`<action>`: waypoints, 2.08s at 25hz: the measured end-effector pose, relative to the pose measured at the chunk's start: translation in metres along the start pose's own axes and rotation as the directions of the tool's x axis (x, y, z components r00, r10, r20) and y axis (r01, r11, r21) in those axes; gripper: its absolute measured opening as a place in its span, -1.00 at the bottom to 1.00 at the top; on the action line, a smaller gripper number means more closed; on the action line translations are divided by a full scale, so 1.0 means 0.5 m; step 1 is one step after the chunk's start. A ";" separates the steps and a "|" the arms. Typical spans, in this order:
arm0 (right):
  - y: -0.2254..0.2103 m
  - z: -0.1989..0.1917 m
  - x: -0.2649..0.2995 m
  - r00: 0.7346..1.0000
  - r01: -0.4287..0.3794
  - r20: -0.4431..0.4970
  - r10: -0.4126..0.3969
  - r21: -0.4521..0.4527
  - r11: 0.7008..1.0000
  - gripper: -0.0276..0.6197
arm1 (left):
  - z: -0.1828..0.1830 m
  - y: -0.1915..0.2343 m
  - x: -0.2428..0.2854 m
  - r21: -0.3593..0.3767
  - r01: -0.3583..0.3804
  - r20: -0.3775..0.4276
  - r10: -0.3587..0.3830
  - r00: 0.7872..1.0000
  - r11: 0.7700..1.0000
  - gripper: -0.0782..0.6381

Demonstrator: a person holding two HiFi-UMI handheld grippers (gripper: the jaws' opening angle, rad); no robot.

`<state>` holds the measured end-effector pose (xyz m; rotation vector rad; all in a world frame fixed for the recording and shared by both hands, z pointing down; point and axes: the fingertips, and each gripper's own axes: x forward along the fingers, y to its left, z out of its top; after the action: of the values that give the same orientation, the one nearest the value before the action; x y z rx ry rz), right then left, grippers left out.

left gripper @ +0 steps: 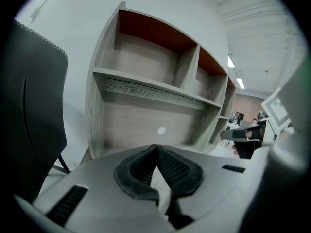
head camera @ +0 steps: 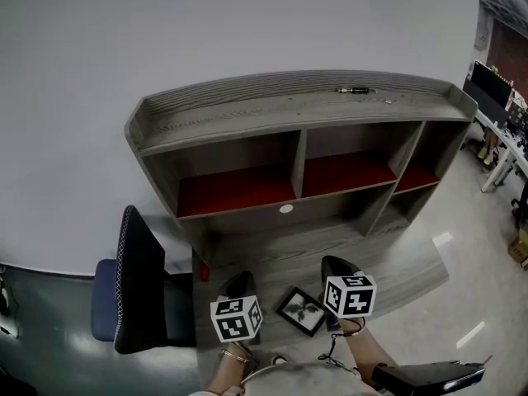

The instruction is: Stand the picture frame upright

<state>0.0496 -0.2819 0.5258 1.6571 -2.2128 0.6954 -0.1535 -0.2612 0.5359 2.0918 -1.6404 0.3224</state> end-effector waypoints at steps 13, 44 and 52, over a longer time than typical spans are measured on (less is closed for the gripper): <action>-0.039 -0.031 0.013 0.997 -0.036 -0.063 0.035 -0.005 0.999 -0.82 | -0.034 -0.019 0.024 -0.048 -0.041 -0.048 0.038 0.998 0.998 -0.75; -0.048 -0.256 0.047 0.911 -0.254 -0.346 0.227 -0.036 0.966 -0.82 | -0.314 -0.086 -0.025 -0.171 -0.225 -0.280 0.171 0.945 0.959 -0.75; -0.066 -0.342 0.048 0.877 -0.270 -0.424 0.227 -0.045 0.962 -0.82 | -0.428 -0.111 -0.032 -0.221 -0.246 -0.358 0.156 0.921 0.944 -0.75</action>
<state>0.0644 -0.2170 0.6885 1.0577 -2.1173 0.8882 -0.0838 -0.1328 0.7028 1.5747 -1.5941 0.4737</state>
